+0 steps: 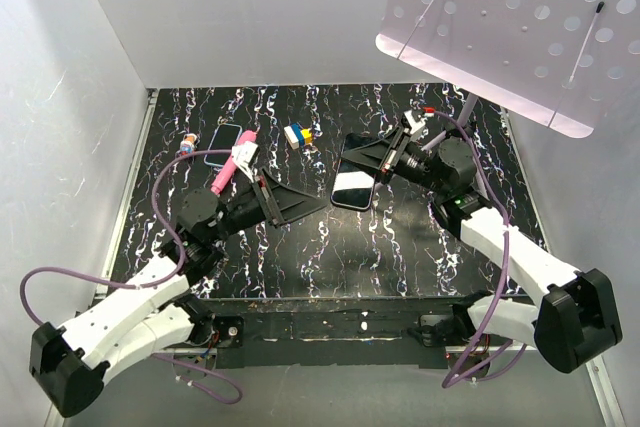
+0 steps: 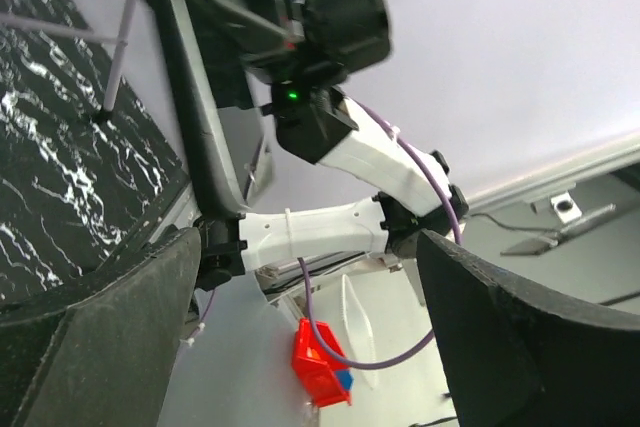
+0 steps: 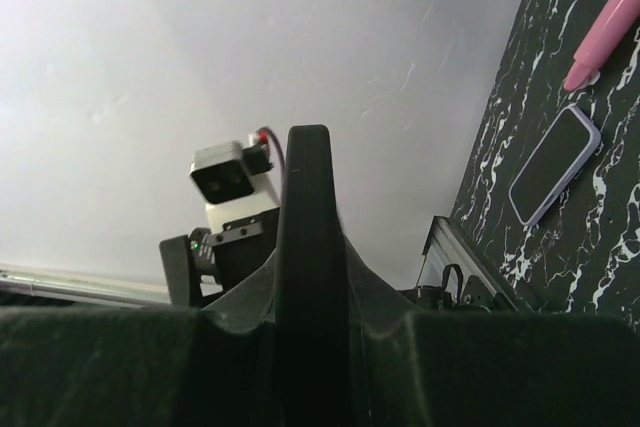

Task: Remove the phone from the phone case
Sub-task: Remove the phone case from the phone.

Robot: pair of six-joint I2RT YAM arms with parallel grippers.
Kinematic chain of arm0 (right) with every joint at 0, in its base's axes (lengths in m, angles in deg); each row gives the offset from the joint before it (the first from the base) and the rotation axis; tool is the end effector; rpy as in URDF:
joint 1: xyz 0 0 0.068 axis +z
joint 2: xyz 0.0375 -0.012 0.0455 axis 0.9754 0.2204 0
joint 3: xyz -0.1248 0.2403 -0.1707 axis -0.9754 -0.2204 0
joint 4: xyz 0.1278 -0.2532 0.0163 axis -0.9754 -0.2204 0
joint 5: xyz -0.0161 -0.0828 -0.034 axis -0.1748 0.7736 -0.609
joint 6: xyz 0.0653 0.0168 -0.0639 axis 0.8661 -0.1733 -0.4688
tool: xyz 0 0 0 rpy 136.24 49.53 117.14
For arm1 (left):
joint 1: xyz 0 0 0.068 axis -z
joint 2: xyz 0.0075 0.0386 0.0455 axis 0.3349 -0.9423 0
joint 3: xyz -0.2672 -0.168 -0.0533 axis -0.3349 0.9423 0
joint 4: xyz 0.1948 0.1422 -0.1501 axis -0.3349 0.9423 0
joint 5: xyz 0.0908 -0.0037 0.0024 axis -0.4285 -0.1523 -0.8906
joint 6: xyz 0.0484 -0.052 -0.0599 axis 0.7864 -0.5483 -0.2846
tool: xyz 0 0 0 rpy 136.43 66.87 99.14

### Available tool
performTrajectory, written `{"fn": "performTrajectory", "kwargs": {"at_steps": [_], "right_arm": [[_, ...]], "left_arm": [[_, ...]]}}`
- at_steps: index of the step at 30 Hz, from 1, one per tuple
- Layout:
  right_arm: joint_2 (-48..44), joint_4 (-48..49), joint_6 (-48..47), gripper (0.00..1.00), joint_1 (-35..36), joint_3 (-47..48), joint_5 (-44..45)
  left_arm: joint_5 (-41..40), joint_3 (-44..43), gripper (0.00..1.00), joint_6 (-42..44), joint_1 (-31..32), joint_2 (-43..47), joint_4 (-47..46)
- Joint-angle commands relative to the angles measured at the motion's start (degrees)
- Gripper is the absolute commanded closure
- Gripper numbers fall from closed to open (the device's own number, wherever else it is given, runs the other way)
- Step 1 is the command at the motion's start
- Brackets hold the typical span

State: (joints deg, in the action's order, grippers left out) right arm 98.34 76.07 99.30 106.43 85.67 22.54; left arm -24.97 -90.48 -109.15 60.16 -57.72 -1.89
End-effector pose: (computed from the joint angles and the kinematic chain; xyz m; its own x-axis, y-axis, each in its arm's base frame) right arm 0.2443 0.1860 0.3805 -0.8366 0.5060 -0.2098 -0.2627 -0.0346 0.9643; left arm 0.1533 -0.1803 0.3640 -0.8343 -0.4017 -0.3776 0.3931 0.0470 -0.9183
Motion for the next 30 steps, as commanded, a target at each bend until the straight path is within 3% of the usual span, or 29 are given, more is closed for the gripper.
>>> {"fn": "performTrajectory", "kwargs": {"at_steps": [1, 3, 9, 30], "right_arm": [[0.75, 4.14, 1.02, 0.99, -0.78, 3.45, -0.07], [0.75, 3.88, 1.11, 0.99, -0.78, 3.54, 0.2], [1.01, 2.91, 0.58, 0.99, -0.78, 3.98, 0.9], [-0.3, 4.93, 2.25, 0.99, -0.87, 2.92, 1.25]], "left_arm": [[2.8, -1.2, 0.2, 5.38, -0.17, 1.67, -0.41], [4.65, -2.17, 0.3, 3.71, -0.17, -0.08, -4.1], [6.94, -2.26, 0.35, -1.83, -0.26, -4.48, -10.36], [3.42, 0.02, 0.36, -3.33, -0.17, -4.13, -7.2]]}}
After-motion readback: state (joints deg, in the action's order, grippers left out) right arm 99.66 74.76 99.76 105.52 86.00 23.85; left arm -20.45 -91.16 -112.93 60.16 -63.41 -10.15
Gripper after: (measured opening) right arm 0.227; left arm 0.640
